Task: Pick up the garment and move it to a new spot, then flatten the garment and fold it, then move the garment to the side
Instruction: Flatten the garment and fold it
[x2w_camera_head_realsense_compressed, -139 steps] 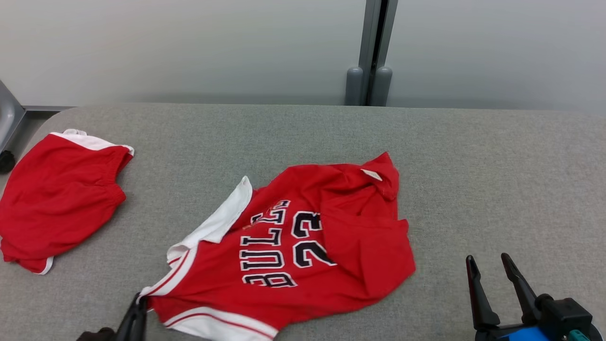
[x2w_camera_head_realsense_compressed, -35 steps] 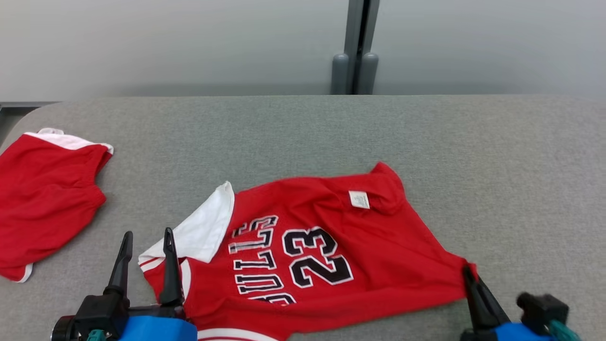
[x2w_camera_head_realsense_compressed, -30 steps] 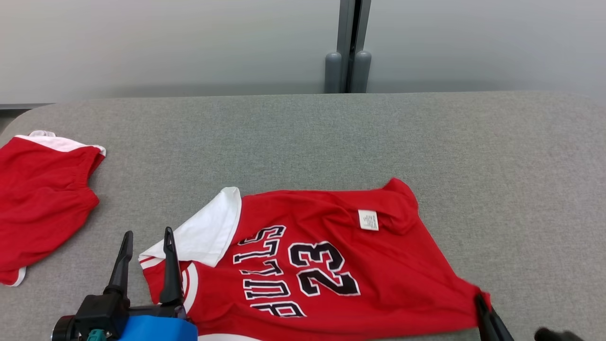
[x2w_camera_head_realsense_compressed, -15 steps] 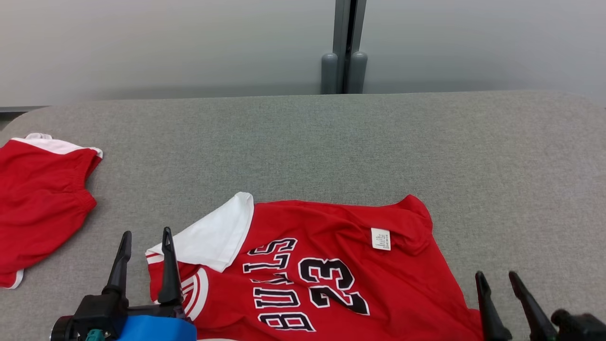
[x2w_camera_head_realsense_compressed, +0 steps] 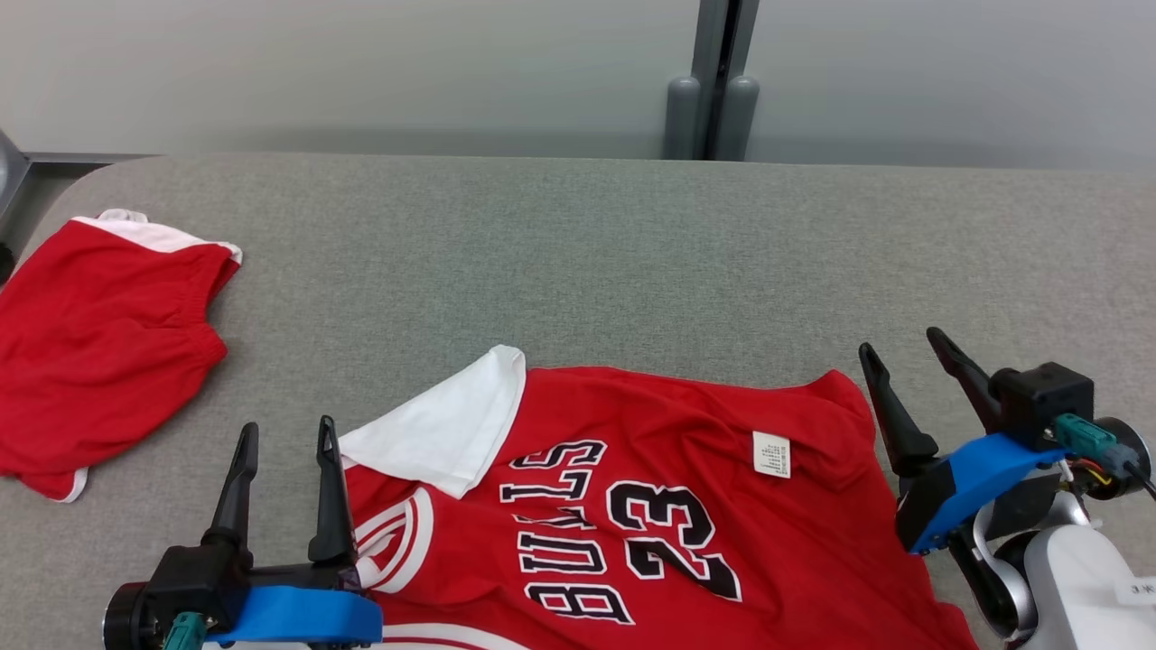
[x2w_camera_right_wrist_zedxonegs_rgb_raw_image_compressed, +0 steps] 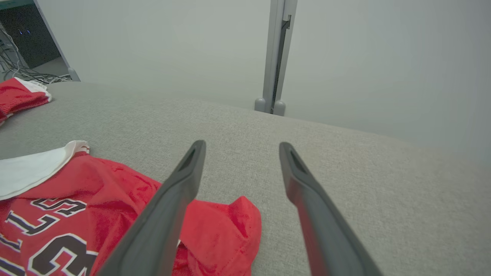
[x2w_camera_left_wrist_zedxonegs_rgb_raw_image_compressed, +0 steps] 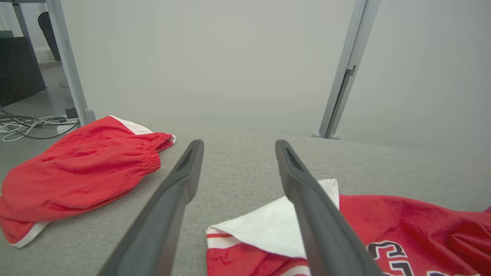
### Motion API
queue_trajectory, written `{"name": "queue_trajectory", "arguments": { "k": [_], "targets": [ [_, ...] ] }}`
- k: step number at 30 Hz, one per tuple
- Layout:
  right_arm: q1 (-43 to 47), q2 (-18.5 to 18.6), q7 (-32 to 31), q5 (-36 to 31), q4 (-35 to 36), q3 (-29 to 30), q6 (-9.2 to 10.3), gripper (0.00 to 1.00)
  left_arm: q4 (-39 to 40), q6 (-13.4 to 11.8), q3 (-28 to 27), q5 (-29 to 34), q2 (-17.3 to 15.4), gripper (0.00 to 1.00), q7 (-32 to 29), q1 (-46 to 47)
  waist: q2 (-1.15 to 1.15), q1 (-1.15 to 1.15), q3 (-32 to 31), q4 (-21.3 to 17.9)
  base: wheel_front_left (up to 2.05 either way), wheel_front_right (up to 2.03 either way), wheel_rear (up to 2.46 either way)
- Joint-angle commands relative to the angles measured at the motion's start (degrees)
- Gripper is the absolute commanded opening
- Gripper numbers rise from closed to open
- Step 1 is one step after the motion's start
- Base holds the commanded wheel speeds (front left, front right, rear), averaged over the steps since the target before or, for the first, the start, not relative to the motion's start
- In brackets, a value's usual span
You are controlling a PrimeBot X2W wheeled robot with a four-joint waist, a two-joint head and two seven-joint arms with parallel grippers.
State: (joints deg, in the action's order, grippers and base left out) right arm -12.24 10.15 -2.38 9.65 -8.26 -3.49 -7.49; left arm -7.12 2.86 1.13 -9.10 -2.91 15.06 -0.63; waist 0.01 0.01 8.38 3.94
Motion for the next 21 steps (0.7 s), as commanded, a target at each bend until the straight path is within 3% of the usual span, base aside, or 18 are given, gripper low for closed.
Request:
{"name": "queue_trajectory", "arguments": {
  "k": [1,16,17,18,19,21],
  "targets": [
    [-1.5,0.63,-1.07,-0.39,-1.78,-0.03,-0.01,1.0,0.18,-0.35,0.48,-0.22,0.03,1.0,0.16,1.23,-0.01,-0.01,0.62,0.95,0.0,0.0,0.0],
    [-4.15,0.91,-6.81,-0.61,-21.08,-0.59,-0.01,1.0,-0.12,-1.07,2.09,-1.15,0.03,1.0,0.16,1.92,-0.01,-0.01,2.07,4.77,0.0,0.0,0.0],
    [-4.53,0.61,-6.95,-0.02,-21.79,-0.89,-0.02,0.77,-0.16,-1.1,2.15,-1.19,0.04,1.0,0.16,1.98,-0.01,-0.01,2.14,4.84,0.0,0.0,0.0],
    [-4.72,0.48,-7.1,0.47,-22.46,-1.08,-0.02,0.08,-0.23,-1.14,2.19,-1.23,0.03,1.0,0.16,2.06,-0.01,-0.01,2.19,4.9,0.0,0.0,0.0],
    [-5.01,0.51,-7.16,0.81,-23.02,-1.46,-0.02,0.0,-0.29,-1.17,2.2,-1.26,0.03,1.0,0.16,2.14,-0.01,-0.01,2.22,4.93,0.0,0.0,0.0],
    [-6.48,0.75,-5.89,1.67,-23.11,-1.84,-0.01,0.0,-0.36,-1.13,2.21,-1.28,0.03,1.0,0.16,2.38,-0.01,-0.01,2.3,4.97,0.0,0.0,0.0]
  ]
}}
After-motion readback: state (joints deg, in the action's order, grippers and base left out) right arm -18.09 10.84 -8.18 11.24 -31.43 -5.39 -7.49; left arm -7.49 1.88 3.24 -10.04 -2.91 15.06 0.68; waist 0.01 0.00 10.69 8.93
